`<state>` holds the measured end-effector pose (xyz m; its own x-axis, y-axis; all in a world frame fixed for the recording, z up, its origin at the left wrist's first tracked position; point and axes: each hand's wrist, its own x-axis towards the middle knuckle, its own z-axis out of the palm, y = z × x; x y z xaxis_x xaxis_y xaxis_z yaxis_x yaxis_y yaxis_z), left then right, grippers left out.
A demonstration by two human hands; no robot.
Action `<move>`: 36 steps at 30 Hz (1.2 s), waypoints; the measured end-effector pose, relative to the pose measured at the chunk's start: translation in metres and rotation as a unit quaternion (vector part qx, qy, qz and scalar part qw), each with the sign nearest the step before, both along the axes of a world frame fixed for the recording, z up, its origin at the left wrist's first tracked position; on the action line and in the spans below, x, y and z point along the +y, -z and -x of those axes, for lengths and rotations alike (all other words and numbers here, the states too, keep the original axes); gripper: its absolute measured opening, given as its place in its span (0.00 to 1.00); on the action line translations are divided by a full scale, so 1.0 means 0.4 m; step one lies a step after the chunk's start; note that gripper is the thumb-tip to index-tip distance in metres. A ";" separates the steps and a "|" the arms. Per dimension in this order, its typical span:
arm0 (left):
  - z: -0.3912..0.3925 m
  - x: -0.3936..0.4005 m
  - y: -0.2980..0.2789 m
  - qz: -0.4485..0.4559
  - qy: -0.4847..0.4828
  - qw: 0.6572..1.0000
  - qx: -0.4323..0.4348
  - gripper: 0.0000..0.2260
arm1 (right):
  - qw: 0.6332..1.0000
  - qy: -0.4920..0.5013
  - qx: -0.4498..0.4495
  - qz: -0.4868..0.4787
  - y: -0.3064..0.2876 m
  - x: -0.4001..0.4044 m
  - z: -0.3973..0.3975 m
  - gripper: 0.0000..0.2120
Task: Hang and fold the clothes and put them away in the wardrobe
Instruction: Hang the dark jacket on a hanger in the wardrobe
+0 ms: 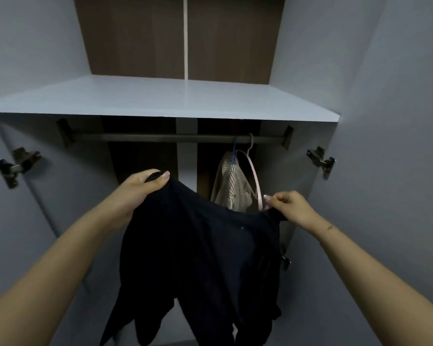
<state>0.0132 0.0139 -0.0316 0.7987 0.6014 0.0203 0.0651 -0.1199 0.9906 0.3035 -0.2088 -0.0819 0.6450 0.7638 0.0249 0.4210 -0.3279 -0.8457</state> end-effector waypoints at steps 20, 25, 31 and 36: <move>-0.269 0.173 0.071 0.033 0.024 0.999 0.021 0.17 | 0.979 0.104 0.169 -0.056 0.012 0.599 -0.382 0.14; -0.270 0.175 0.088 0.051 0.019 0.998 0.022 0.15 | 0.958 0.126 0.243 -0.082 0.010 0.618 -0.343 0.14; -0.259 0.188 0.082 0.059 -0.005 0.998 0.008 0.20 | 0.888 0.069 0.393 -0.229 0.014 0.557 -0.311 0.16; -0.244 0.182 0.082 0.058 -0.004 0.998 0.011 0.21 | 0.928 0.052 0.278 -0.244 0.008 0.488 -0.266 0.10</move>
